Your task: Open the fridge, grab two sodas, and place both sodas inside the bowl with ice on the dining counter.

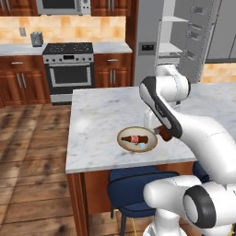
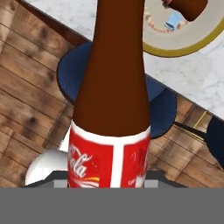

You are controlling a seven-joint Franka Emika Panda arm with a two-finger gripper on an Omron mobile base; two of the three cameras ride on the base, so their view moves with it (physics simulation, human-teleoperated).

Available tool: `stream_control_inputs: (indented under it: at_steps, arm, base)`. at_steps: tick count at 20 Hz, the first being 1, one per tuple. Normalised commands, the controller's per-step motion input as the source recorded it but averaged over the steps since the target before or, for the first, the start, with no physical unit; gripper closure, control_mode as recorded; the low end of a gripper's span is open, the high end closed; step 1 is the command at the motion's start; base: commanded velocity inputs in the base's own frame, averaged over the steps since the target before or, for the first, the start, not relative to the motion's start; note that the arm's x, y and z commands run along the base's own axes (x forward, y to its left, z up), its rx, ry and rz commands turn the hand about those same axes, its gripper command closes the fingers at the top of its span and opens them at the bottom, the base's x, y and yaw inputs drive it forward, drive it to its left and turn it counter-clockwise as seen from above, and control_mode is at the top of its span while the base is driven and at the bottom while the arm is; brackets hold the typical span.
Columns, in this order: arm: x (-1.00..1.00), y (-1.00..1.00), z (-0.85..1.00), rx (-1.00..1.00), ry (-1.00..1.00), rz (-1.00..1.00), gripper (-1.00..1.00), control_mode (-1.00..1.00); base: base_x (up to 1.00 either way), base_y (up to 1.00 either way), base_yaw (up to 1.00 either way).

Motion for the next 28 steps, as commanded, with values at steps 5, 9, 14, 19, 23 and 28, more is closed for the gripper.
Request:
stream_control_inputs:
  at_steps: [5,9,14,19,23,28]
  arm:
    - [0.64,-0.06,-0.52,-0.03,0.09,0.00,1.00,-1.00]
    - [0.56,0.00,-0.45,-0.03,0.10,0.00,1.00,-1.00]
    - [0.46,0.00,-0.41,-0.03,0.12,0.00,1.00,-1.00]
    - [0.39,0.00,-0.28,0.00,0.09,0.00,1.00,-1.00]
    - [0.40,0.00,-0.27,0.00,0.07,0.00,1.00,-1.00]
    - [0.36,0.00,-0.28,0.00,0.06,0.00,1.00,-1.00]
  base:
    - [0.00,0.00,0.00]
    - [0.00,0.00,0.00]
    - [0.00,0.00,0.00]
    - [0.00,0.00,0.00]
    - [0.00,0.00,0.00]
    - [0.00,0.00,0.00]
